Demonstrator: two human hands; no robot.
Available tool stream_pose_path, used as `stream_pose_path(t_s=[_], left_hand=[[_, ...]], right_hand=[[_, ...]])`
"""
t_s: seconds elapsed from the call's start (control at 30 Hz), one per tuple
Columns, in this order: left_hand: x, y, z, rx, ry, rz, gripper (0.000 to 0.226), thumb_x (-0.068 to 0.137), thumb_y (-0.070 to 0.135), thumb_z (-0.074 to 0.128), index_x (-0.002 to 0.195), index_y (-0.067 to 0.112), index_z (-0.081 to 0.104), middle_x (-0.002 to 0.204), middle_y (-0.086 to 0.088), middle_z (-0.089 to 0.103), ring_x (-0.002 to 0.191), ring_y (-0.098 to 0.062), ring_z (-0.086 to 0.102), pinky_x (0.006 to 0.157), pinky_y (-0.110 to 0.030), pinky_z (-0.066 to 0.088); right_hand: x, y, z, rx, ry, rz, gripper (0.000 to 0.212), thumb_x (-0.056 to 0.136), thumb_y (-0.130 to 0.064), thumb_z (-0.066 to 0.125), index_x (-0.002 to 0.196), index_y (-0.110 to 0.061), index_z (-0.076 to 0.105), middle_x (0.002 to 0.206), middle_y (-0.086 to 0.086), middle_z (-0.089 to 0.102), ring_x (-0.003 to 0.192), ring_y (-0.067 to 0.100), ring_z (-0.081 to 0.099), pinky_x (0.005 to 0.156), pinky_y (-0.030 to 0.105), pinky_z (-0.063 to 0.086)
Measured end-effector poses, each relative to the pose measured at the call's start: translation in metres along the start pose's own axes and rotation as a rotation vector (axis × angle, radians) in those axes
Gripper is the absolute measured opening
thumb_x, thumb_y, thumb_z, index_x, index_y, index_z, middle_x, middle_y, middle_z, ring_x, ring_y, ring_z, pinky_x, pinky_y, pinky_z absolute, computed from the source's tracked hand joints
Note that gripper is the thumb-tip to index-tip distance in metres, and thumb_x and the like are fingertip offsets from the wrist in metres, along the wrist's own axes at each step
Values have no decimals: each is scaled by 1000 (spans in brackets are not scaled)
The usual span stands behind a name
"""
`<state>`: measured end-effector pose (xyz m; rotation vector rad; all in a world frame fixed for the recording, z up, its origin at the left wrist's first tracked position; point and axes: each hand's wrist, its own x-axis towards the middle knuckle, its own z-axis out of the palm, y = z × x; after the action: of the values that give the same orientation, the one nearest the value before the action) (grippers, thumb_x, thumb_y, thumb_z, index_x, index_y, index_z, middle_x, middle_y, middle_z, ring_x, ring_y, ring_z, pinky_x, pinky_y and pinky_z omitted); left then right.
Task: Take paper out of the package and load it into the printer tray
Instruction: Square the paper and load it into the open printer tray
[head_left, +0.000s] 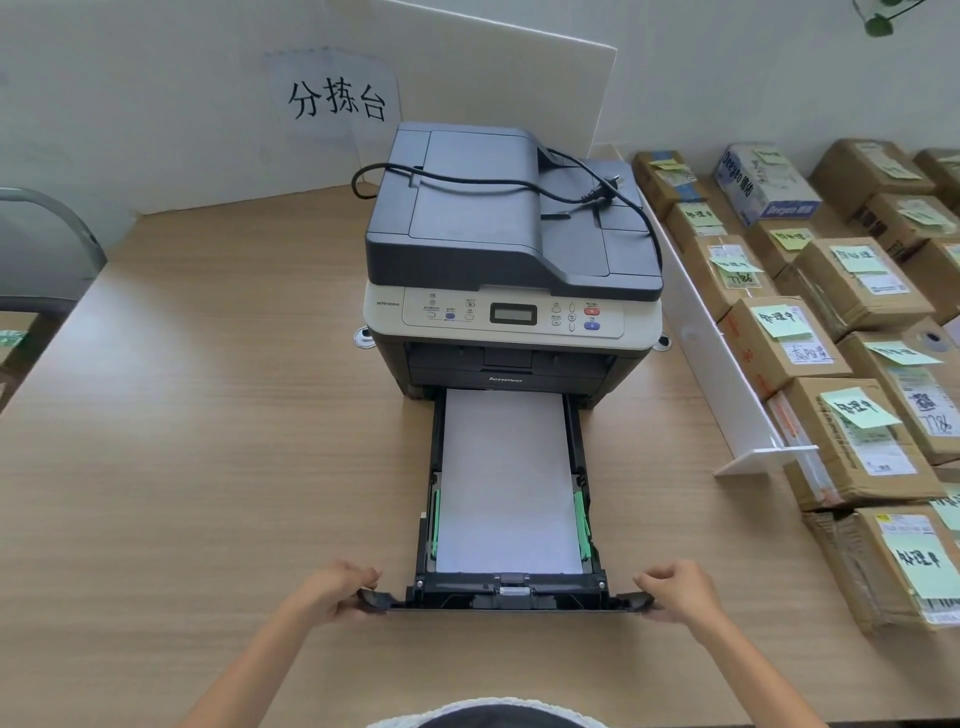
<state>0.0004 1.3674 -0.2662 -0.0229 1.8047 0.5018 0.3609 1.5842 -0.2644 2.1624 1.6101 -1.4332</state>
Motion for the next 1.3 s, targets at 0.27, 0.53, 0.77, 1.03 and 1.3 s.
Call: stream_pose_path(t_s=[0.27,0.53,0.77,1.03,1.3], left_hand=[[-6,10,-2,-214,40,45,15,93,3,54,104,-5,49,99,-26,63,67,-28,63,34,-19,51],[3,54,-3,-469,72,131,15,95,9,51,91,-5,52,87,-20,59,80,-30,61,45,-20,56],[22,92,-1,-703,-29,363,44,97,9,45,135,-13,35,138,-26,45,130,-35,45,107,-41,39],[37,134,-11,-233,274,541,53,83,-5,63,131,2,44,128,-21,58,105,-28,61,85,-35,49],[60,167,-37,265,338,660,120,63,5,84,151,16,3,148,-14,38,131,-31,46,103,-43,44]], right_hand=[[7,-13,-2,308,-6,133,20,81,12,63,100,15,64,107,35,64,88,41,67,82,45,55],[34,-54,-1,483,84,89,14,81,7,66,95,9,64,105,35,65,91,45,67,86,49,55],[46,-101,7,442,130,-141,27,83,-5,65,109,-13,63,113,24,65,102,35,64,97,45,49],[56,-135,1,277,79,-353,81,81,-6,71,146,-15,23,142,19,42,109,25,57,92,32,43],[82,-142,-16,103,40,-435,112,71,-12,80,151,-18,2,159,9,13,144,27,20,117,47,24]])
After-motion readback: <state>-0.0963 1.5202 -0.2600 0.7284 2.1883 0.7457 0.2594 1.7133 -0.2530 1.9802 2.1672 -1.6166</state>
